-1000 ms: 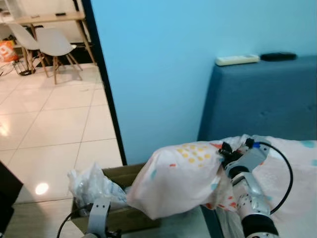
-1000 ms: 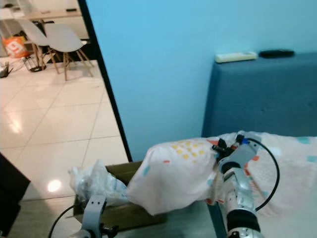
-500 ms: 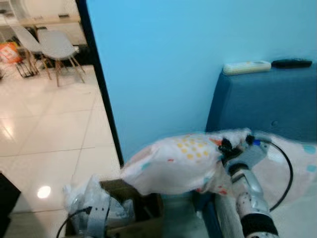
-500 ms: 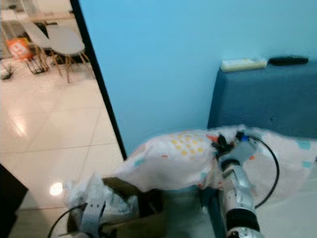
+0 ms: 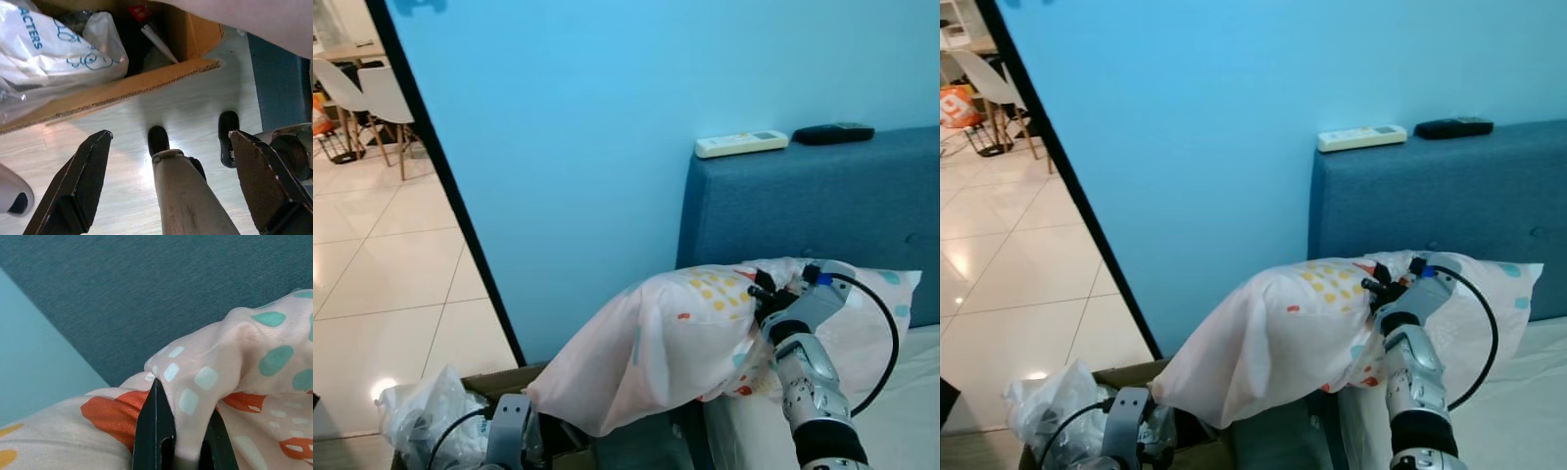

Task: Clean up the room

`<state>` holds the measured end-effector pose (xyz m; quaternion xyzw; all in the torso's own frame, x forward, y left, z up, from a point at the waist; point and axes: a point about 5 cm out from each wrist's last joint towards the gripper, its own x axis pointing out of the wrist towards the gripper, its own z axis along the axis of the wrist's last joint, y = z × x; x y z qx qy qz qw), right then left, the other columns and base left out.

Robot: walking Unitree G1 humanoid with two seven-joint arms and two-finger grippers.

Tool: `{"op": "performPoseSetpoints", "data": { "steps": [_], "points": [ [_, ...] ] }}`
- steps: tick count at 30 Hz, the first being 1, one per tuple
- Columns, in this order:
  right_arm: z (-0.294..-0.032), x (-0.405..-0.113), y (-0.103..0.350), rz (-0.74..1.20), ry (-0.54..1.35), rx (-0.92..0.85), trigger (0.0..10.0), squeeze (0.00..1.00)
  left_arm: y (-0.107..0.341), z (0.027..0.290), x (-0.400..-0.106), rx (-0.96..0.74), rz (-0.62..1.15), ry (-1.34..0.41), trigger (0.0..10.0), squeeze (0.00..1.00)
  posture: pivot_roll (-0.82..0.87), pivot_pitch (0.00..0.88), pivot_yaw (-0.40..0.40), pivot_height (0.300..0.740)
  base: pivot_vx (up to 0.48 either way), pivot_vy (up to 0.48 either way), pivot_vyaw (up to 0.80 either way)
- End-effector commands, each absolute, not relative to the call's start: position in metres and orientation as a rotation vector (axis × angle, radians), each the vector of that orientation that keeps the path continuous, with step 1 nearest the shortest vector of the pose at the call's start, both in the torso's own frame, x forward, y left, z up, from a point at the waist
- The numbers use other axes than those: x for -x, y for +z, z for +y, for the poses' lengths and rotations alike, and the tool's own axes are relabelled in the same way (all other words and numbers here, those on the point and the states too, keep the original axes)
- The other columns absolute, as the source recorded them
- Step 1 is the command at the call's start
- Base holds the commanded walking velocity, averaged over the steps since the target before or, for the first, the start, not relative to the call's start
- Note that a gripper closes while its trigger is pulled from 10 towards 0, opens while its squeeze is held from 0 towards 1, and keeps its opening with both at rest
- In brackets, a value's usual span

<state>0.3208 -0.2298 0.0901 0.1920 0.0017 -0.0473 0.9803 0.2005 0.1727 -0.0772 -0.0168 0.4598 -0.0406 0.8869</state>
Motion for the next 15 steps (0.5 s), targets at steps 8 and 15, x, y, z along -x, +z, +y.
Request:
{"op": "performPoseSetpoints", "data": {
  "steps": [8, 15],
  "points": [
    [-0.244, -0.329, 0.114, -0.080, -0.117, -0.297, 10.0, 0.00, -0.078, 0.174, -0.198, 0.026, 0.962, -0.103, 10.0, 0.00, -0.06, 0.000, 0.006, 0.740, 0.266, -0.397, 0.00],
    [-0.256, -0.334, 0.123, -0.094, -0.163, -0.262, 10.0, 0.00, -0.079, 0.175, -0.196, 0.016, 0.964, -0.092, 10.0, 0.00, -0.06, 0.000, 0.001, 0.740, 0.082, -0.104, 0.00]
  ]
}}
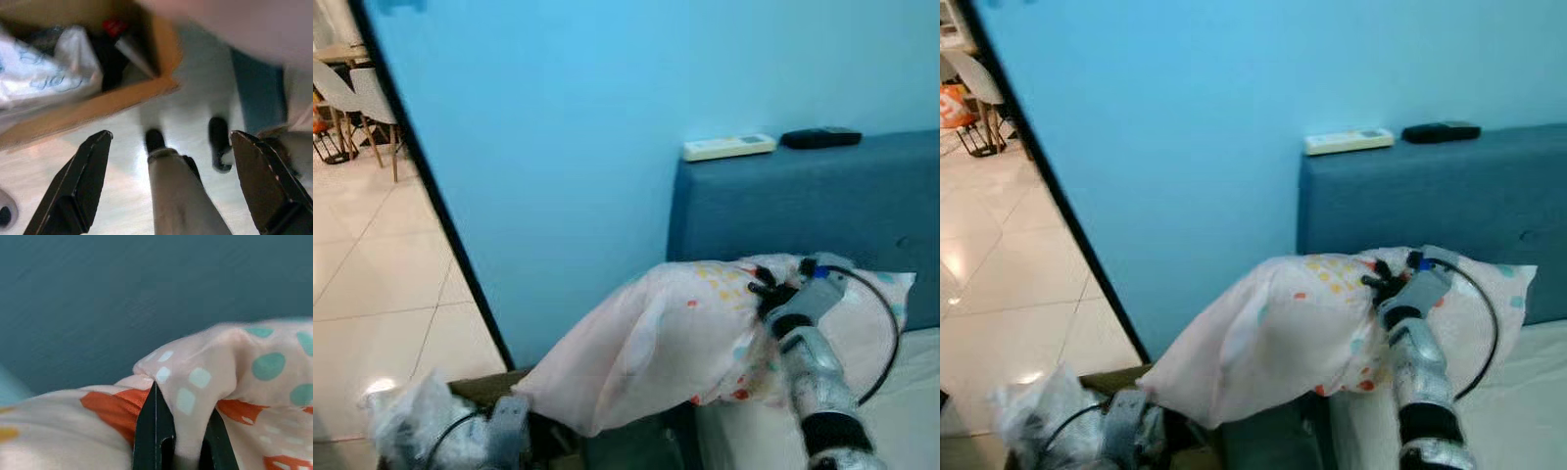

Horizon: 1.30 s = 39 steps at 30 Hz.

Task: Clean up the room

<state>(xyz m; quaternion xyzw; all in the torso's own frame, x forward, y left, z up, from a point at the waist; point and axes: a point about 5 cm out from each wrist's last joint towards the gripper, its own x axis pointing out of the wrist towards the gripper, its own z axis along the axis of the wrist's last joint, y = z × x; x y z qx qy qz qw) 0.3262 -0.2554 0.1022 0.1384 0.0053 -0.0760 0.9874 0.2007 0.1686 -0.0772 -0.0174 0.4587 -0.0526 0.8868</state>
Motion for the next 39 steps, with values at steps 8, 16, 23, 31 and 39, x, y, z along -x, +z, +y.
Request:
{"op": "performPoseSetpoints", "data": {
  "steps": [8, 16, 23, 31, 39],
  "points": [
    [-0.250, -0.342, 0.131, -0.108, -0.138, -0.249, 10.0, 0.00, -0.082, 0.178, -0.190, 0.008, 0.978, -0.076, 10.0, 0.00, -0.05, 0.000, 0.001, 0.740, 0.000, 0.000, 0.00],
    [-0.248, -0.343, 0.131, -0.106, -0.125, -0.227, 10.0, 0.00, -0.082, 0.179, -0.189, 0.008, 0.983, -0.080, 10.0, 0.00, -0.05, 0.000, 0.002, 0.740, 0.000, 0.000, 0.00],
    [-0.251, -0.343, 0.132, -0.103, -0.129, -0.201, 10.0, 0.00, -0.083, 0.180, -0.188, 0.007, 0.977, -0.071, 10.0, 0.00, -0.05, 0.000, 0.001, 0.740, 0.000, -0.265, 0.00],
    [-0.252, -0.343, 0.131, -0.090, -0.121, -0.165, 10.0, 0.00, -0.082, 0.182, -0.189, 0.001, 0.973, -0.051, 10.0, 0.00, -0.04, 0.000, -0.002, 0.740, 0.000, 0.000, 0.00],
    [-0.242, -0.348, 0.127, -0.042, -0.053, -0.045, 10.0, 0.00, -0.083, 0.185, -0.187, -0.007, 0.978, -0.056, 10.0, 0.00, -0.03, 0.000, 0.005, 0.740, 0.000, 0.000, 0.00]
  ]
}}
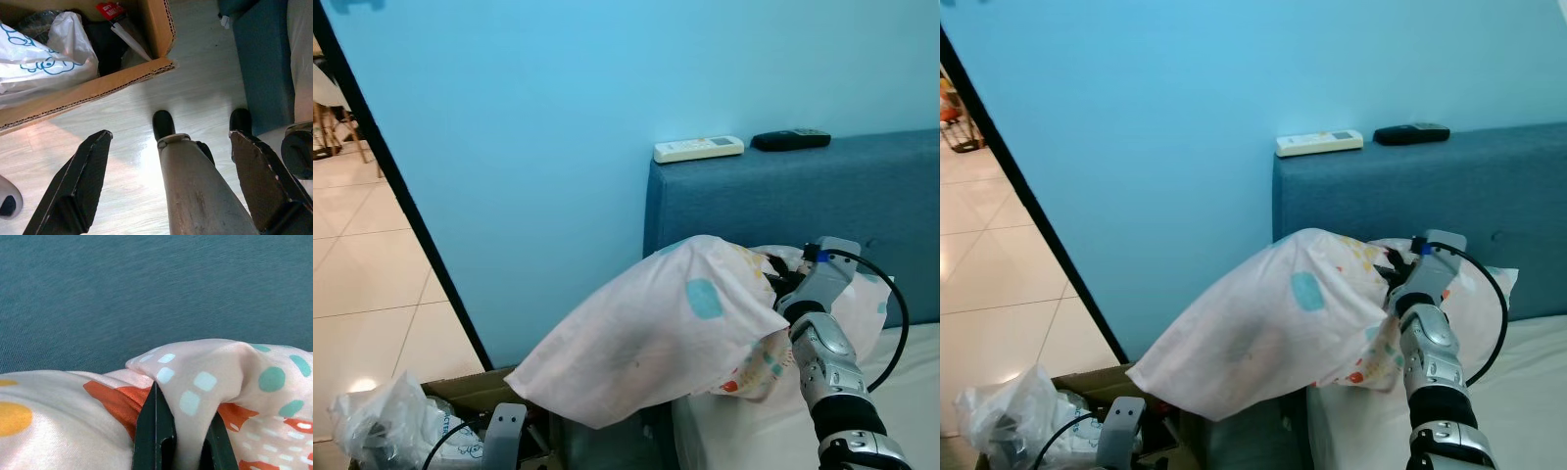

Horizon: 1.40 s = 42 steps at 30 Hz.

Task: Clean up the room

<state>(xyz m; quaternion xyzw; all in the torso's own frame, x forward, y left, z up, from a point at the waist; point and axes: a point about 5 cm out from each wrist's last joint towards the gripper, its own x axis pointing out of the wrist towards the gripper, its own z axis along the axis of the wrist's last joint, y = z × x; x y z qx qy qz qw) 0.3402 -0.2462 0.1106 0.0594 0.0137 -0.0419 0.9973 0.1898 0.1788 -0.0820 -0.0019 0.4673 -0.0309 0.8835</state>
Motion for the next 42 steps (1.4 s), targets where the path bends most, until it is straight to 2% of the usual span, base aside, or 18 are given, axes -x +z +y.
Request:
{"op": "performPoseSetpoints", "data": {
  "steps": [1, 7, 9, 10, 13, 16, 17, 20, 24, 27, 30, 32, 36, 40, 41, 42],
  "points": [
    [-0.242, -0.348, 0.127, -0.042, -0.053, -0.045, 10.0, 0.00, -0.083, 0.185, -0.187, -0.007, 0.978, -0.056, 10.0, 0.00, -0.03, 0.000, 0.005, 0.740, 0.000, 0.000, 0.00],
    [-0.252, -0.357, 0.136, -0.012, -0.058, 0.098, 10.0, 0.00, -0.083, 0.186, -0.186, -0.016, 0.979, -0.065, 10.0, 0.00, -0.01, 0.017, 0.008, 0.740, 0.000, 0.000, 0.00],
    [-0.271, -0.364, 0.159, -0.023, -0.105, 0.241, 10.0, 0.00, -0.083, 0.190, -0.183, -0.021, 0.980, -0.067, 10.0, 0.00, 0.00, 0.033, 0.008, 0.740, 0.000, 0.000, 0.00],
    [-0.271, -0.364, 0.159, -0.023, -0.105, 0.241, 10.0, 0.00, -0.083, 0.190, -0.183, -0.021, 0.980, -0.067, 10.0, 0.00, 0.00, 0.033, 0.008, 0.740, 0.000, 0.000, 0.00],
    [-0.304, -0.368, 0.200, -0.057, -0.230, 0.383, 10.0, 0.00, -0.085, 0.199, -0.176, -0.041, 0.995, -0.064, 10.0, 0.00, 0.01, 0.065, 0.014, 0.740, 0.000, 0.000, 0.00],
    [-0.313, -0.368, 0.210, -0.061, -0.264, 0.425, 10.0, 0.00, -0.086, 0.202, -0.173, -0.048, 1.003, -0.064, 10.0, 0.00, 0.01, 0.073, 0.015, 0.740, 0.000, 0.000, 0.00],
    [-0.325, -0.366, 0.223, -0.070, -0.302, 0.477, 10.0, 0.00, -0.088, 0.206, -0.167, -0.056, 1.013, -0.066, 10.0, 0.00, 0.01, 0.098, 0.017, 0.740, 0.000, 0.000, 0.00],
    [-0.330, -0.365, 0.229, -0.074, -0.314, 0.497, 10.0, 0.00, -0.089, 0.208, -0.164, -0.058, 1.017, -0.067, 10.0, 0.00, 0.01, 0.098, 0.017, 0.740, 0.000, 0.000, 0.00],
    [-0.349, -0.360, 0.247, -0.057, -0.376, 0.651, 10.0, 0.00, -0.090, 0.212, -0.157, -0.067, 1.019, -0.088, 10.0, 0.00, 0.03, 0.156, 0.030, 0.740, 0.000, 0.000, 0.00],
    [-0.352, -0.359, 0.250, -0.055, -0.387, 0.669, 10.0, 0.00, -0.090, 0.211, -0.156, -0.069, 1.018, -0.092, 10.0, 0.00, 0.03, 0.156, 0.030, 0.740, 0.000, 0.000, 0.00],
    [-0.359, -0.355, 0.260, -0.051, -0.428, 0.838, 10.0, 0.00, -0.090, 0.213, -0.154, -0.074, 1.012, -0.104, 10.0, 0.00, 0.03, 0.185, 0.030, 0.740, 0.000, 0.000, 0.00],
    [-0.357, -0.355, 0.253, -0.039, -0.435, 0.943, 10.0, 0.00, -0.091, 0.214, -0.151, -0.078, 1.014, -0.114, 10.0, 0.00, 0.03, 0.201, 0.030, 0.740, 0.000, 0.000, 0.00],
    [-0.353, -0.353, 0.231, -0.009, -0.440, 0.955, 10.0, 0.00, -0.093, 0.214, -0.146, -0.089, 1.023, -0.135, 10.0, 0.00, 0.02, 0.207, 0.033, 0.740, 0.000, 0.000, 0.00],
    [-0.334, -0.342, 0.155, 0.126, -0.390, 0.822, 10.0, 0.00, -0.097, 0.215, -0.131, -0.100, 1.049, -0.161, 10.0, 0.00, 0.05, 0.226, 0.039, 0.740, 0.000, 0.000, 0.00],
    [-0.334, -0.342, 0.155, 0.126, -0.390, 0.822, 10.0, 0.00, -0.097, 0.215, -0.131, -0.100, 1.049, -0.161, 10.0, 0.00, 0.05, 0.226, 0.039, 0.740, 0.000, 0.000, 0.00],
    [-0.328, -0.337, 0.135, 0.162, -0.380, 0.761, 10.0, 0.00, -0.098, 0.217, -0.127, -0.101, 1.057, -0.159, 10.0, 0.00, 0.05, 0.230, 0.042, 0.740, 0.000, 0.000, 0.00]
  ]
}}
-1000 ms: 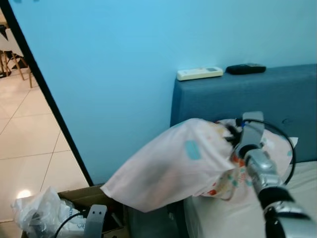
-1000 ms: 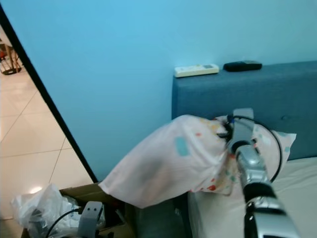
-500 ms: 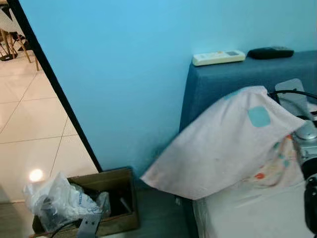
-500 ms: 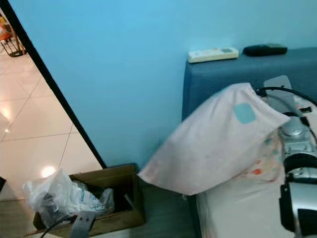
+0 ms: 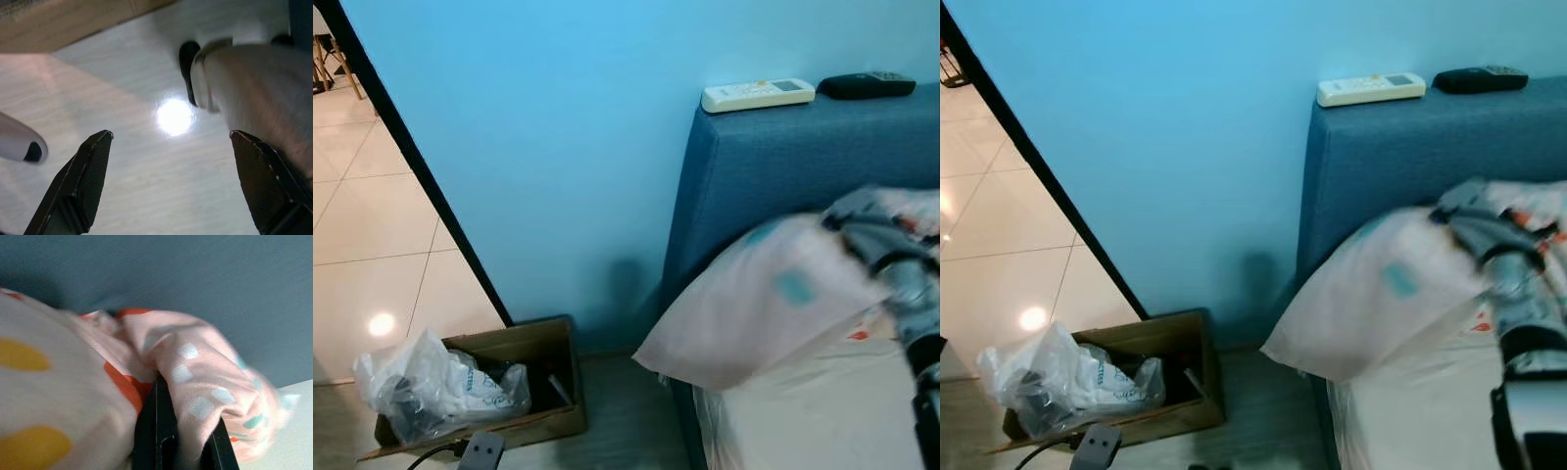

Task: Clean up the room

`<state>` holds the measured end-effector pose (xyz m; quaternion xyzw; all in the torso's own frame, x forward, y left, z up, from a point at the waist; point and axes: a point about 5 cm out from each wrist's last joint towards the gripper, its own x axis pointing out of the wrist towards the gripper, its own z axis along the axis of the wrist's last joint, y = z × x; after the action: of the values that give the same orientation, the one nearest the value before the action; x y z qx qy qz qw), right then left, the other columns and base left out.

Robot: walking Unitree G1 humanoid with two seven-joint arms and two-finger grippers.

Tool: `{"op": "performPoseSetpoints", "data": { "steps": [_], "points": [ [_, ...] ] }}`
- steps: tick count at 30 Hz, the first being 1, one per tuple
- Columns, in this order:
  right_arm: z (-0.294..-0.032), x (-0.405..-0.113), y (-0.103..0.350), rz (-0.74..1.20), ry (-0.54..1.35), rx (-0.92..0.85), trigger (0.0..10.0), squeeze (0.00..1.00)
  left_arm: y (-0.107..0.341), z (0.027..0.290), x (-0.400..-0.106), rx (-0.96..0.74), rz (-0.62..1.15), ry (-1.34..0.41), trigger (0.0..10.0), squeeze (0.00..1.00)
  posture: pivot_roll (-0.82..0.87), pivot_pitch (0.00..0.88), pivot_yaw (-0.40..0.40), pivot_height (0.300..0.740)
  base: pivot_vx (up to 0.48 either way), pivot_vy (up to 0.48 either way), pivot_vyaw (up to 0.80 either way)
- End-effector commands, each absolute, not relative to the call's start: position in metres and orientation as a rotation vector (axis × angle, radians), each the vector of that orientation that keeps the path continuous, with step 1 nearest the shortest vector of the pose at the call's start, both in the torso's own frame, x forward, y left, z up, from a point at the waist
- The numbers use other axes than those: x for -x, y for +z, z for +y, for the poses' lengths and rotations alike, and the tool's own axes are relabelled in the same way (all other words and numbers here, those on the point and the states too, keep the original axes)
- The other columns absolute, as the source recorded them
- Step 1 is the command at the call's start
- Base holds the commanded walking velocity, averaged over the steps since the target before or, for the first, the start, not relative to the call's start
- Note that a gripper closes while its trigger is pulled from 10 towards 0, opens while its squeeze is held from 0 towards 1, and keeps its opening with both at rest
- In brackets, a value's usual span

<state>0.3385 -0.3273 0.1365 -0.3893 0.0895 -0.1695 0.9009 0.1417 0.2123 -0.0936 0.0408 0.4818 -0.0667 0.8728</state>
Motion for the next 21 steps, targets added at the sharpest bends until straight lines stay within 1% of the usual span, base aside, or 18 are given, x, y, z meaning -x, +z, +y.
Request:
{"op": "performPoseSetpoints", "data": {
  "steps": [1, 2, 5, 6, 8, 9, 11, 12, 13, 14, 15, 17, 18, 19, 21],
  "points": [
    [-0.322, -0.332, 0.120, 0.190, -0.369, 0.723, 10.0, 0.00, -0.099, 0.219, -0.123, -0.101, 1.064, -0.156, 10.0, 0.00, 0.05, 0.229, 0.042, 0.740, 0.000, 0.000, 0.00],
    [-0.316, -0.326, 0.105, 0.220, -0.355, 0.679, 10.0, 0.00, -0.099, 0.221, -0.120, -0.102, 1.071, -0.153, 10.0, 0.00, 0.05, 0.233, 0.044, 0.740, 0.000, 0.000, 0.00],
    [-0.310, -0.314, 0.080, 0.275, -0.352, 0.576, 10.0, 0.00, -0.099, 0.224, -0.117, -0.105, 1.081, -0.150, 10.0, 0.00, 0.05, 0.227, 0.045, 0.740, 0.000, 0.000, 0.00],
    [-0.310, -0.314, 0.080, 0.275, -0.352, 0.576, 10.0, 0.00, -0.099, 0.224, -0.117, -0.105, 1.081, -0.150, 10.0, 0.00, 0.05, 0.227, 0.045, 0.740, 0.000, 0.000, 0.00],
    [-0.311, -0.306, 0.069, 0.294, -0.402, 0.410, 10.0, 0.00, -0.099, 0.225, -0.118, -0.107, 1.082, -0.149, 10.0, 0.00, 0.04, 0.225, 0.043, 0.740, 0.000, 0.000, 0.00],
    [-0.311, -0.306, 0.069, 0.294, -0.402, 0.410, 10.0, 0.00, -0.099, 0.225, -0.118, -0.107, 1.082, -0.149, 10.0, 0.00, 0.04, 0.225, 0.043, 0.740, 0.000, 0.000, 0.00],
    [-0.320, -0.299, 0.066, 0.308, -0.469, 0.329, 10.0, 0.00, -0.098, 0.223, -0.124, -0.102, 1.071, -0.146, 10.0, 0.00, 0.03, 0.209, 0.038, 0.740, 0.000, 0.000, 0.00],
    [-0.320, -0.299, 0.066, 0.308, -0.469, 0.329, 10.0, 0.00, -0.098, 0.223, -0.124, -0.102, 1.071, -0.146, 10.0, 0.00, 0.03, 0.209, 0.038, 0.740, 0.000, 0.000, 0.00],
    [-0.330, -0.295, 0.068, 0.326, -0.507, 0.349, 10.0, 0.00, -0.097, 0.221, -0.130, -0.098, 1.060, -0.145, 10.0, 0.00, 0.03, 0.198, 0.037, 0.740, 0.000, 0.000, 0.00],
    [-0.344, -0.290, 0.071, 0.367, -0.558, 0.431, 10.0, 0.00, -0.096, 0.218, -0.135, -0.093, 1.049, -0.146, 10.0, 0.00, 0.03, 0.191, 0.036, 0.740, 0.000, 0.000, 0.00],
    [-0.344, -0.290, 0.071, 0.367, -0.558, 0.431, 10.0, 0.00, -0.096, 0.218, -0.135, -0.093, 1.049, -0.146, 10.0, 0.00, 0.03, 0.191, 0.036, 0.740, 0.000, 0.000, 0.00],
    [-0.358, -0.284, 0.077, 0.411, -0.609, 0.537, 10.0, 0.00, -0.095, 0.215, -0.140, -0.089, 1.040, -0.149, 10.0, 0.00, 0.03, 0.186, 0.036, 0.740, 0.000, 0.000, 0.00],
    [-0.371, -0.282, 0.086, 0.415, -0.679, 0.532, 10.0, 0.00, -0.094, 0.213, -0.142, -0.087, 1.036, -0.150, 10.0, 0.00, 0.02, 0.163, 0.036, 0.740, 0.000, 0.000, 0.00],
    [-0.371, -0.282, 0.086, 0.415, -0.679, 0.532, 10.0, 0.00, -0.094, 0.213, -0.142, -0.087, 1.036, -0.150, 10.0, 0.00, 0.02, 0.163, 0.036, 0.740, 0.000, 0.000, 0.00],
    [-0.399, -0.274, 0.109, 0.407, -0.839, 0.479, 10.0, 0.00, -0.093, 0.209, -0.148, -0.079, 1.029, -0.151, 10.0, 0.00, 0.01, 0.147, 0.033, 0.740, 0.000, 0.000, 0.00]
  ]
}}
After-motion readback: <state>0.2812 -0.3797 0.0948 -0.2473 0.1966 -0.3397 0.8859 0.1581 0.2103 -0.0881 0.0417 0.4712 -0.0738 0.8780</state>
